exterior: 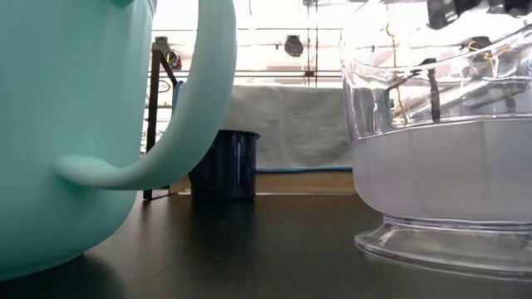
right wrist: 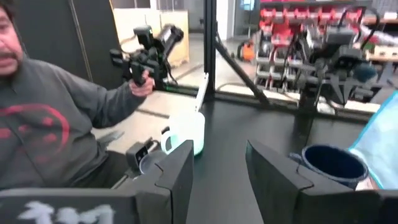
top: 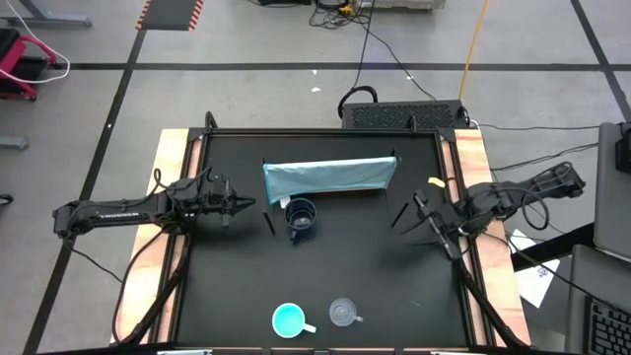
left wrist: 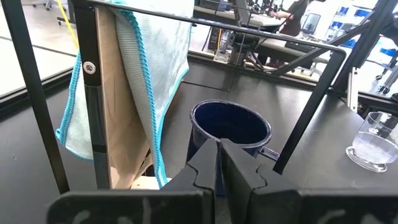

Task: Stack small to large cups/mugs on shelf
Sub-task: Move the light blue mug to the center of the table

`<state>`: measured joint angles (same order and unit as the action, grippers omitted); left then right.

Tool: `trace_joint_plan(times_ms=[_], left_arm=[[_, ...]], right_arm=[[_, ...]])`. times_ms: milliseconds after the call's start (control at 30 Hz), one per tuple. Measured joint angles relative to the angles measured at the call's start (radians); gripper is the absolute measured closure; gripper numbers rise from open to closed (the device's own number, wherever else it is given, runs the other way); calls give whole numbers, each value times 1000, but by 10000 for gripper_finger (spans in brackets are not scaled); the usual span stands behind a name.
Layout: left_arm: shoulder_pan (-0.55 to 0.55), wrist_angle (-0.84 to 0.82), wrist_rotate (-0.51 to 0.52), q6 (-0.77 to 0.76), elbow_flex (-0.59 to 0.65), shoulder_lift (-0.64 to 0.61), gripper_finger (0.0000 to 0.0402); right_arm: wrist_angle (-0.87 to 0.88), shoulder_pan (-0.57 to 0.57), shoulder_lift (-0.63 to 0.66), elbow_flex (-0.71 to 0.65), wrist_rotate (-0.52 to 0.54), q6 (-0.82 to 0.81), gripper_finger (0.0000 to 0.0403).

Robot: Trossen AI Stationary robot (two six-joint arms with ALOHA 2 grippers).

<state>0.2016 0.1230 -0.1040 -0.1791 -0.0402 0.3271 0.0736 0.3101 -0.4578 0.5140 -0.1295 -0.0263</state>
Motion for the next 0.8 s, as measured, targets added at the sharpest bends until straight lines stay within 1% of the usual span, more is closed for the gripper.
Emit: trace_joint_plan(times_ms=[200, 367, 533, 800], left_arm=[[0, 0, 0, 0, 0, 0, 380], [0, 0, 0, 0, 0, 0, 380], [0, 0, 0, 0, 0, 0, 380], [0, 0, 0, 0, 0, 0, 380]], right_arm=[[-14, 0, 64, -56, 2, -25, 267], [-56, 0, 83, -111, 2, -33, 287], [-58, 1, 102, -153, 2, -30, 306], [-54, 1, 142, -175, -2, -14, 326]])
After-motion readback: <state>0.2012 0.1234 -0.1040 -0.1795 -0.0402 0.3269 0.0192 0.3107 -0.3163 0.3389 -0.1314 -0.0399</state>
